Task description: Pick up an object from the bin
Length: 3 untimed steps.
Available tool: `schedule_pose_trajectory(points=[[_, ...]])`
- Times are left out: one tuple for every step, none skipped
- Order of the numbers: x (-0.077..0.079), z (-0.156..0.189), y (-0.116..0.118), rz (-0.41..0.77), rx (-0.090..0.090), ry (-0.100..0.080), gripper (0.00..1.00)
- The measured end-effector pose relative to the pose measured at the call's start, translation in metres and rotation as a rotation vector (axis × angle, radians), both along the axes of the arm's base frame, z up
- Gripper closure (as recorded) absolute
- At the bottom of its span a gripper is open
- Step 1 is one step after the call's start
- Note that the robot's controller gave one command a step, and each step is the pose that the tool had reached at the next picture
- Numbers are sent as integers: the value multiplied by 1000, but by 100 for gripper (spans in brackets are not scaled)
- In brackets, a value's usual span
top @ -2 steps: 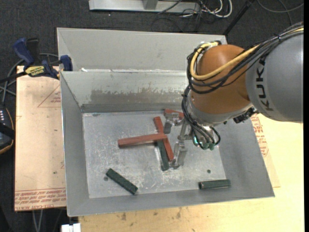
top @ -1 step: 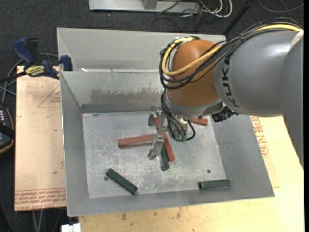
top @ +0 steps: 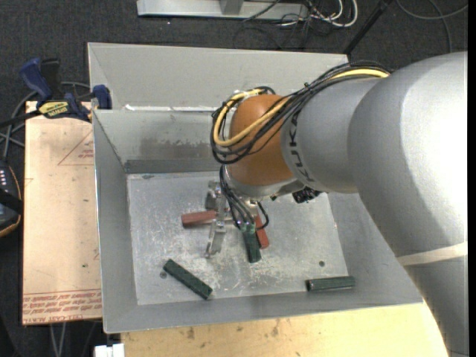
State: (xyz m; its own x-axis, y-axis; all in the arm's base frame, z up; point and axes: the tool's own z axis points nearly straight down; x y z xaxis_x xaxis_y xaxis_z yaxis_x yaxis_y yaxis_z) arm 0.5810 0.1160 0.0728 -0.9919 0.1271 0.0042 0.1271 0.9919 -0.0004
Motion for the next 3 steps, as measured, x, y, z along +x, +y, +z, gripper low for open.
schedule_pose_trajectory(points=[[1,5,0,-3,1,-5,100],[1,5,-1,-4,1,-5,0],[1,5,-1,-4,1,-5,100]])
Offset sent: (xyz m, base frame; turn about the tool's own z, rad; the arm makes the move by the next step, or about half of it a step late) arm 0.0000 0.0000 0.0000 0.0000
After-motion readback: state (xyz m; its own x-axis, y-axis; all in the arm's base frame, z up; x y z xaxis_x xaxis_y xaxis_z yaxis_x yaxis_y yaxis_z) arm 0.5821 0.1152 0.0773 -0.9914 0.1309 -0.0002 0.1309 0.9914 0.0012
